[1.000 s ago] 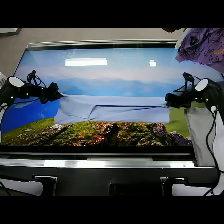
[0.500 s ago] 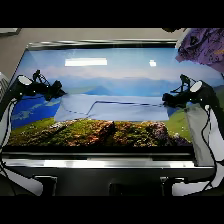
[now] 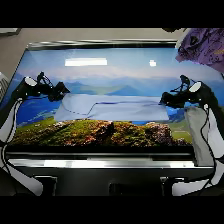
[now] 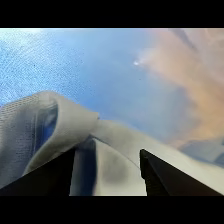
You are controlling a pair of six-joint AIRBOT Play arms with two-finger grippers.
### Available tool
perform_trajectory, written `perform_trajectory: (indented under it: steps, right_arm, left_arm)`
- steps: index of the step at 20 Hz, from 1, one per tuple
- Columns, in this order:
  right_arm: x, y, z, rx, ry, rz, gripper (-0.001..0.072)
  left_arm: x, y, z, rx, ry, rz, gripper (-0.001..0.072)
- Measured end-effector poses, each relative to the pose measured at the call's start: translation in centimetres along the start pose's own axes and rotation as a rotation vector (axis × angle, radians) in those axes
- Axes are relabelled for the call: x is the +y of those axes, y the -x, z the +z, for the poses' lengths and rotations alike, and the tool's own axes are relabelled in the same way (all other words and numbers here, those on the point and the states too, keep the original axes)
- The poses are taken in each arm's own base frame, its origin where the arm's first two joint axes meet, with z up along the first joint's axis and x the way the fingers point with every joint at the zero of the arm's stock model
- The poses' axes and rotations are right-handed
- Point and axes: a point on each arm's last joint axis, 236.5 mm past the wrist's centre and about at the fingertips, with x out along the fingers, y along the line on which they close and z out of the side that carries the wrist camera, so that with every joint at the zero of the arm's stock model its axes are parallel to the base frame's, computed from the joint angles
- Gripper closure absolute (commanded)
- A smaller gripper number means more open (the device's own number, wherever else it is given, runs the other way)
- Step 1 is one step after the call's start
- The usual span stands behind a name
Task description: Fold the clothes and pants, and hang the long-sleeved shirts on hangers.
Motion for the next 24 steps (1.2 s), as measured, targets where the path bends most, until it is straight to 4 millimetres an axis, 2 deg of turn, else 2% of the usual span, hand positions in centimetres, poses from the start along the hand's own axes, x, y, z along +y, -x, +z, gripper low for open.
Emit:
perform_trajectory:
  steps: [2, 5, 7, 11, 14, 18, 19, 21, 22, 23, 24]
  right_arm:
    - [-0.7, 1.8, 1.0, -0.009, -0.056, 0.017, 0.0235]
    - [-3.2, 4.2, 1.4, 0.005, -0.147, 0.074, 0.0235]
    - [-4.4, 4.5, 0.7, 0.042, -0.186, 0.142, 0.0234]
    - [-4.8, 3.0, -1.0, 0.129, -0.192, 0.248, 0.0234]
    - [-4.3, 1.1, -2.0, 0.179, -0.185, 0.298, 0.0235]
    - [-2.5, -1.0, -3.0, 0.229, -0.155, 0.341, 0.0245]
    - [-1.8, -1.5, -3.1, 0.235, -0.149, 0.349, 0.0293]
    - [-0.9, -2.5, -3.4, 0.244, -0.122, 0.343, 0.0526]
    - [-0.6, -2.9, -3.6, 0.248, -0.109, 0.334, 0.0676]
    - [-0.3, -3.2, -3.7, 0.250, -0.100, 0.327, 0.0675]
    - [0.0, -3.2, -3.7, 0.249, -0.090, 0.325, 0.0675]
  left_arm:
    - [-0.7, 1.2, 0.8, -0.027, -0.003, -0.016, 0.0173]
    - [-1.7, 4.0, 2.3, -0.080, -0.014, -0.036, 0.0172]
    - [-2.2, 5.9, 3.0, -0.112, -0.022, -0.047, 0.0172]
    - [-3.1, 8.3, 3.4, -0.140, -0.046, -0.060, 0.0170]
    - [-3.3, 8.9, 3.1, -0.132, -0.054, -0.061, 0.0170]
    - [-3.5, 9.1, 2.6, -0.116, -0.059, -0.061, 0.0170]
    - [-3.5, 9.1, 2.6, -0.115, -0.060, -0.062, 0.0170]
    - [-3.7, 9.0, 2.3, -0.109, -0.065, -0.062, 0.0173]
    - [-3.8, 8.9, 2.2, -0.106, -0.068, -0.063, 0.0196]
    - [-4.0, 8.8, 2.0, -0.102, -0.072, -0.063, 0.0337]
    - [-4.3, 8.7, 1.8, -0.098, -0.077, -0.065, 0.0613]
